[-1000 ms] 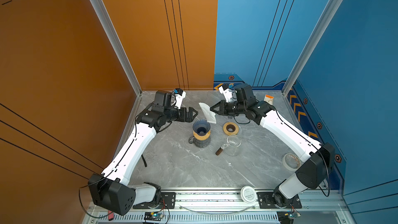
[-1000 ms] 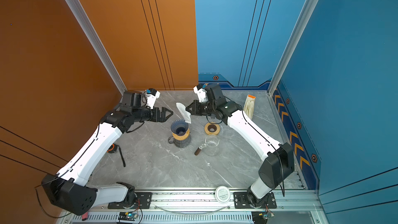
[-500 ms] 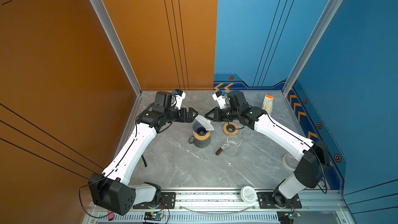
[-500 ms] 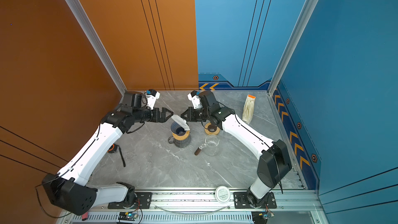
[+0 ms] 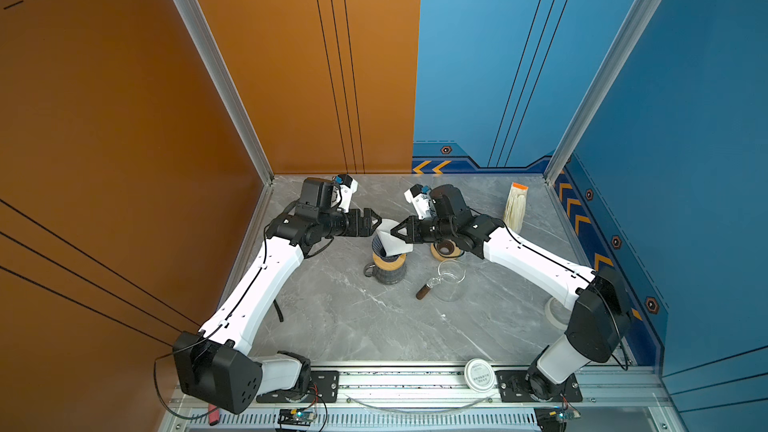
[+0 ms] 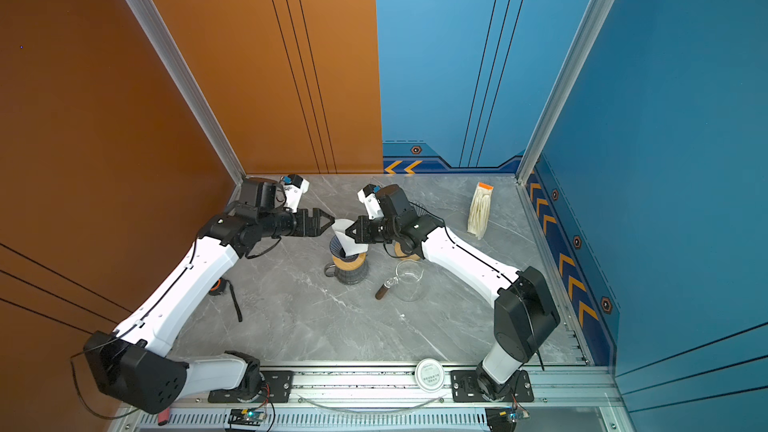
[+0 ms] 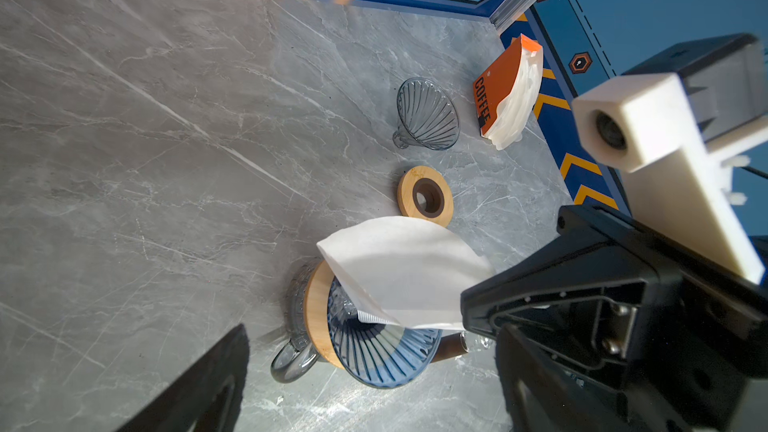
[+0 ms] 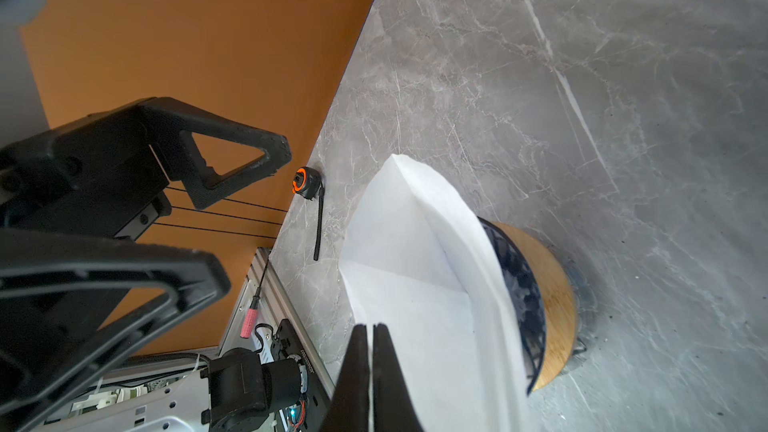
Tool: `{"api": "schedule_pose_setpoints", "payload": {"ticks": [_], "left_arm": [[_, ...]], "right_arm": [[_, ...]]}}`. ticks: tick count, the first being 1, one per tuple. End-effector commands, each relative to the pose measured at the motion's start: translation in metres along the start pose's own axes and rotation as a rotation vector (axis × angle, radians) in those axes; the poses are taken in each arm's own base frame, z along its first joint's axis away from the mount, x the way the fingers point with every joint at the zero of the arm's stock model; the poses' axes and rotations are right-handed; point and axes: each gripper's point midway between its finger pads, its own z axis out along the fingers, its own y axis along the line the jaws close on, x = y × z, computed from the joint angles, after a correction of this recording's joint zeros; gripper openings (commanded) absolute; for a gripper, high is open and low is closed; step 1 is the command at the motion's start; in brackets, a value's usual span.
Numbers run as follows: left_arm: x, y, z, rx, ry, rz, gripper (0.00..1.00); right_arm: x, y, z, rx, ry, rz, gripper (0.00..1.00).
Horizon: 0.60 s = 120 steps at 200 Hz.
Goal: Place the coffee filter in the dripper
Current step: 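Carry the filter over the blue dripper with the right gripper while the left gripper approaches, then grasp the filter's other edge with the left gripper above the blue dripper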
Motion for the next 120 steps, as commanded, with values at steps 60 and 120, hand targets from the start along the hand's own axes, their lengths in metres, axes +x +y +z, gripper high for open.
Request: {"api": "schedule_pose_setpoints", "payload": {"ticks": [60, 120], "left_arm": [[0.012, 0.003, 0.009, 0.009, 0.034, -0.080, 0.91], [0.032, 0.018, 0.024, -0.030, 0.091, -0.182, 0.81]], "right_arm": [[0.018, 0.019, 0.017, -0.034, 0.047, -0.029, 0.00], [0.020, 0.016, 0.022, -0.025, 0.058, -0.032, 0.00]]}}
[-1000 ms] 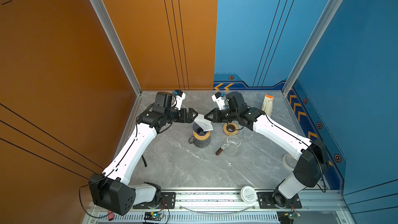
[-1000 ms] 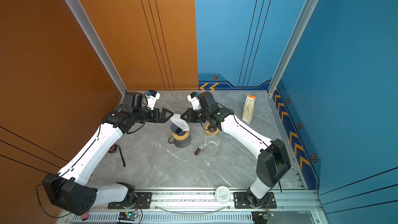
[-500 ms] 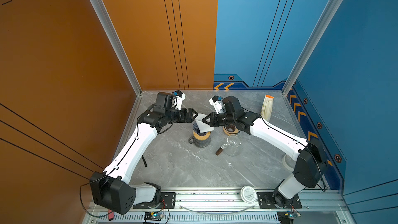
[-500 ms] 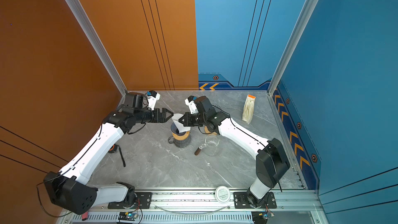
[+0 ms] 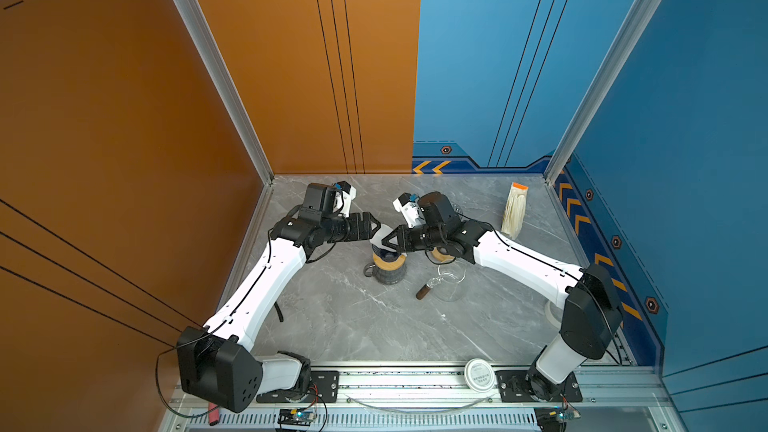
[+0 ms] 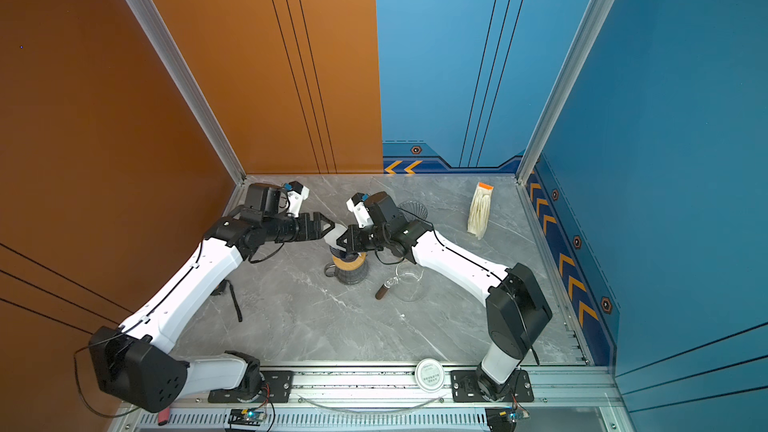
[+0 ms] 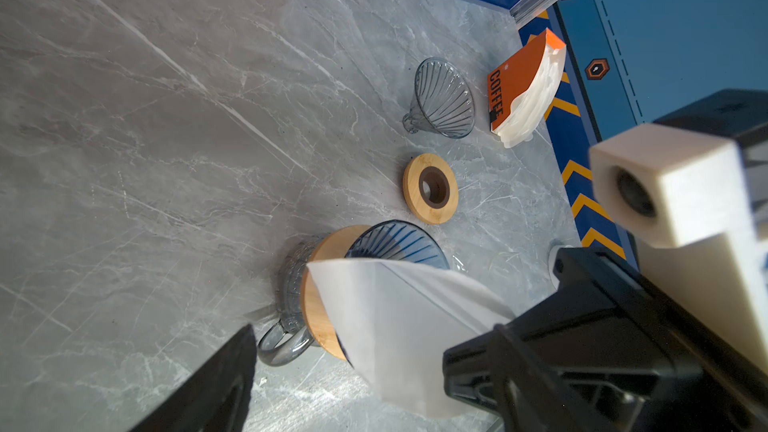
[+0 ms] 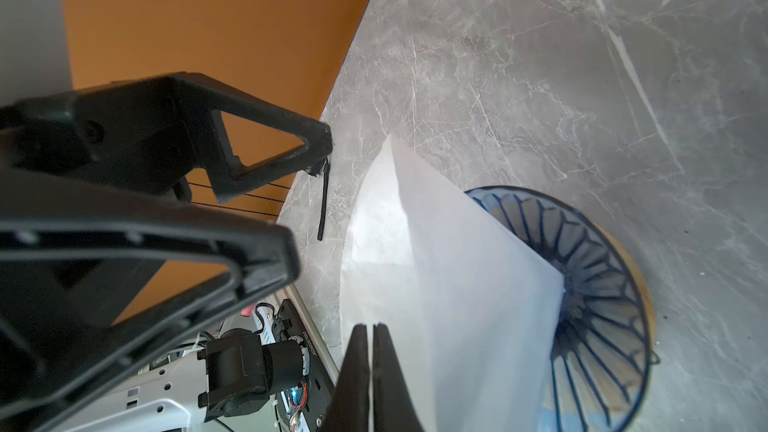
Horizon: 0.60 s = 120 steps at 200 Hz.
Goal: Place the coffee filter in the dripper
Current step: 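Grasp the filter's other edge with the left gripper above the blue dripper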
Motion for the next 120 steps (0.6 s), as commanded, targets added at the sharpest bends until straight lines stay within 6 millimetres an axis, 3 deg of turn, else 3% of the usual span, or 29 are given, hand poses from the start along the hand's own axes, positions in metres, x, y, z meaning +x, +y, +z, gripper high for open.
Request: {"api": "schedule_pose_setpoints", "payload": {"ticks": [1, 120], "left_arm": [[0.009, 0.006, 0.009, -0.010, 0.035, -0.052, 0.81], [0.026, 0.014, 0.037, 0.004, 0.107, -0.153, 0.52]], "right_arm": [[-0.004, 0.005, 0.001, -0.006, -0.003, -0.012, 0.00], [-0.003, 0.001, 0.004, -0.003, 0.008, -0.015, 0.00]]}}
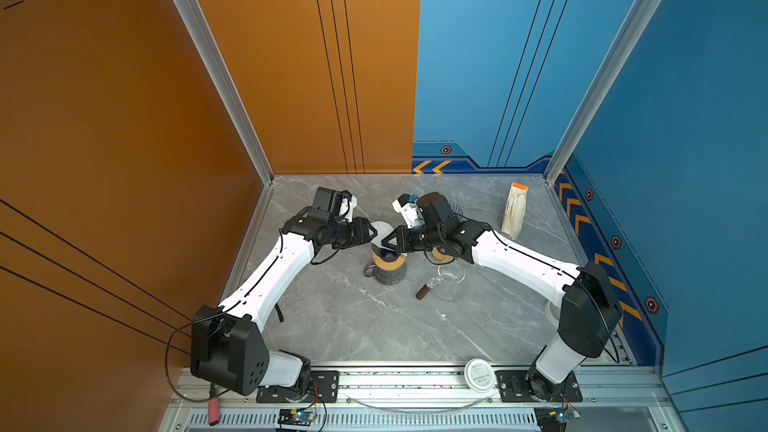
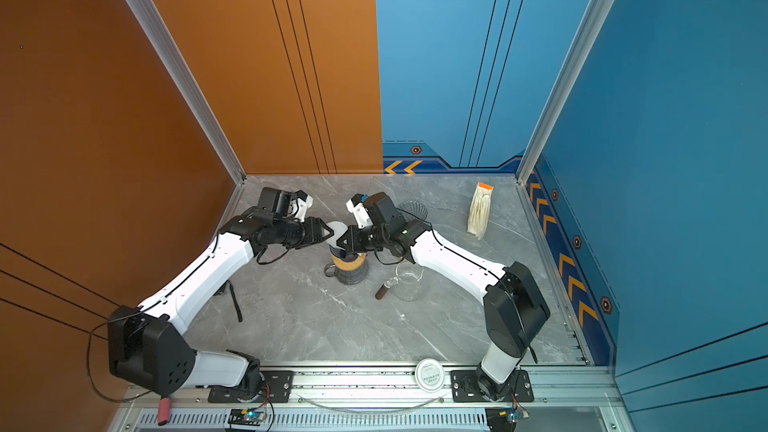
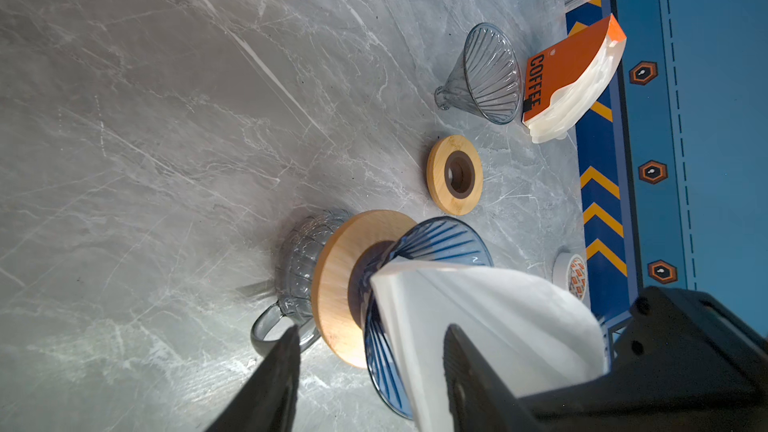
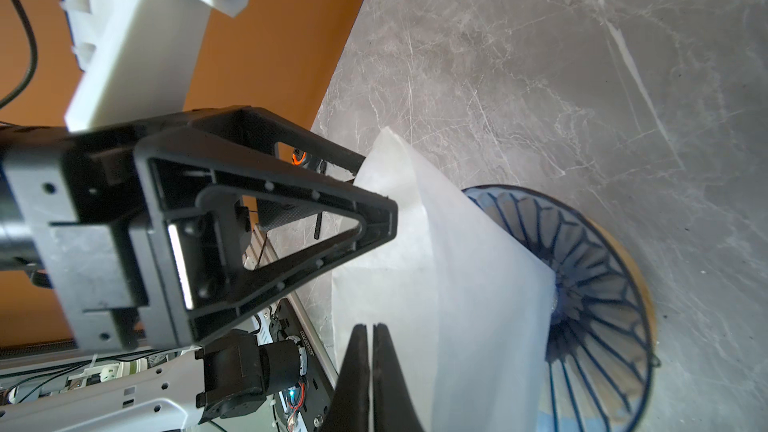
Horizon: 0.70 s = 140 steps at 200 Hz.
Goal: Place the coffee filter in the dripper
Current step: 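Grasp the filter's other edge with the left gripper above the blue dripper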
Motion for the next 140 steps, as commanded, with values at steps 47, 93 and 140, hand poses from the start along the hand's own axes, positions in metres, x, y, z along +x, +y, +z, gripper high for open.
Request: {"api": "schedule_pose_setpoints", "payload": {"ticks": [47, 93, 140], "left_arm": [[0.005, -0.004, 0.009, 0.042, 0.015, -0.026, 0.39], [0.000, -0.006, 0.011, 0.048, 0.005, -0.019, 0.19], [-0.003, -0.004, 0.014, 0.055, 0.013, 0.014, 0.10]], "right_arm": [[-0.008, 0.008, -0.002, -0.012, -0.010, -0.029, 0.00], [-0.020, 0.011, -0.015, -0.014, -0.051, -0.044, 0.03], [-0.043, 0.010, -0.040, 0.058, -0.118, -0.121, 0.12]]}}
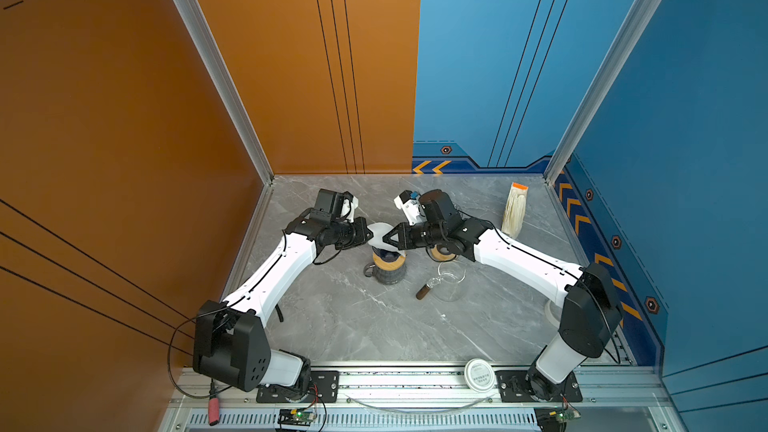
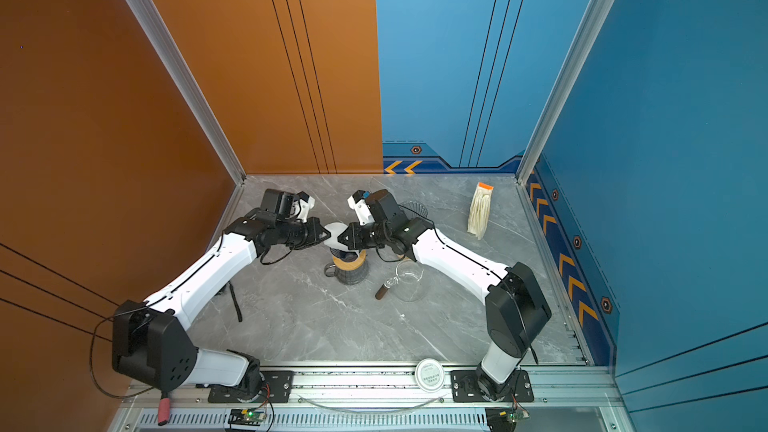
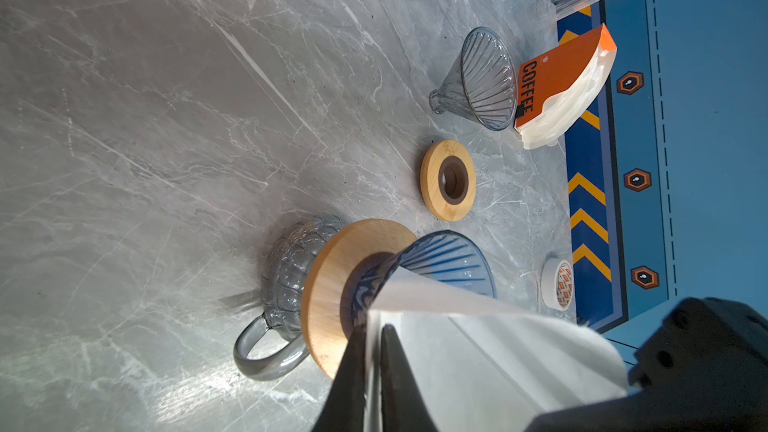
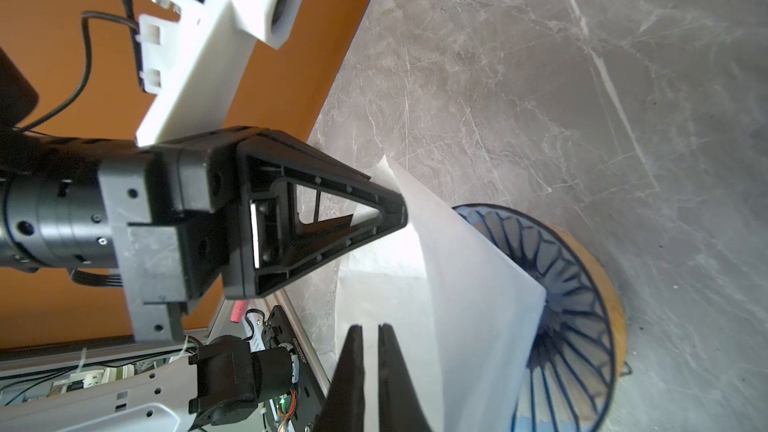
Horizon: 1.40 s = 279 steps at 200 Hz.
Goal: Place the coffee filter in the dripper
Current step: 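Grasp the filter's other edge with the left gripper above the blue dripper, then lower the filter into the blue dripper holding it with both grippers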
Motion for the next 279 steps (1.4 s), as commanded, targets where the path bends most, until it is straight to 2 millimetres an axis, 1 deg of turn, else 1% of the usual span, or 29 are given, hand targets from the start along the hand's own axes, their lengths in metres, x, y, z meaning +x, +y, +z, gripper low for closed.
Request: {"api": "schedule_pose_setpoints", "payload": {"ticks": [1, 22, 39, 47, 60, 68, 83, 113, 175, 190, 202, 216, 245, 254, 256, 258, 279], "left_arm": [[-0.002, -0.005, 0.002, 0.028, 0.009, 0.038, 0.10], [-0.006, -0.010, -0.001, 0.050, 0.003, 0.072, 0.07], [-0.011, -0.015, -0.006, 0.071, -0.006, 0.110, 0.06], [-0.013, -0.018, -0.008, 0.076, -0.011, 0.131, 0.05], [-0.015, -0.021, -0.010, 0.080, -0.013, 0.165, 0.00], [-0.016, -0.022, -0.011, 0.080, -0.011, 0.186, 0.00], [-0.018, -0.024, -0.012, 0.079, -0.003, 0.214, 0.00], [-0.018, -0.024, -0.009, 0.077, 0.014, 0.244, 0.00], [-0.008, -0.034, 0.005, 0.100, 0.129, 0.316, 0.00], [-0.006, -0.034, 0.009, 0.093, 0.145, 0.324, 0.00], [-0.005, -0.035, 0.011, 0.091, 0.152, 0.327, 0.00], [-0.005, -0.035, 0.012, 0.088, 0.154, 0.329, 0.00], [-0.007, -0.036, 0.010, 0.080, 0.152, 0.340, 0.00], [-0.007, -0.035, 0.010, 0.079, 0.154, 0.339, 0.00], [-0.007, -0.035, 0.010, 0.079, 0.154, 0.339, 0.00], [-0.007, -0.036, 0.011, 0.080, 0.155, 0.340, 0.00], [-0.007, -0.039, 0.010, 0.083, 0.153, 0.345, 0.00]], "right_arm": [[-0.029, 0.010, -0.030, 0.040, -0.082, -0.082, 0.12], [-0.033, 0.003, -0.037, 0.114, -0.079, -0.122, 0.18], [-0.036, -0.001, -0.041, 0.158, -0.072, -0.151, 0.22], [-0.035, -0.003, -0.042, 0.179, -0.062, -0.163, 0.23], [-0.035, -0.007, -0.043, 0.214, -0.046, -0.179, 0.24], [-0.035, -0.009, -0.044, 0.233, -0.039, -0.185, 0.24], [-0.034, -0.012, -0.044, 0.260, -0.024, -0.192, 0.26], [-0.029, -0.009, -0.035, 0.273, -0.003, -0.206, 0.29], [-0.022, -0.004, -0.022, 0.314, 0.047, -0.256, 0.29], [-0.020, -0.011, -0.020, 0.358, 0.060, -0.254, 0.29], [-0.021, -0.022, -0.021, 0.432, 0.056, -0.258, 0.28], [-0.022, -0.028, -0.023, 0.481, 0.050, -0.267, 0.28], [-0.026, -0.033, -0.023, 0.517, 0.044, -0.266, 0.29], [-0.022, -0.037, -0.021, 0.532, 0.062, -0.261, 0.29], [-0.028, -0.033, -0.023, 0.526, 0.046, -0.262, 0.29], [-0.029, -0.032, -0.023, 0.527, 0.044, -0.262, 0.29], [-0.029, -0.036, -0.022, 0.557, 0.061, -0.248, 0.29]]}}
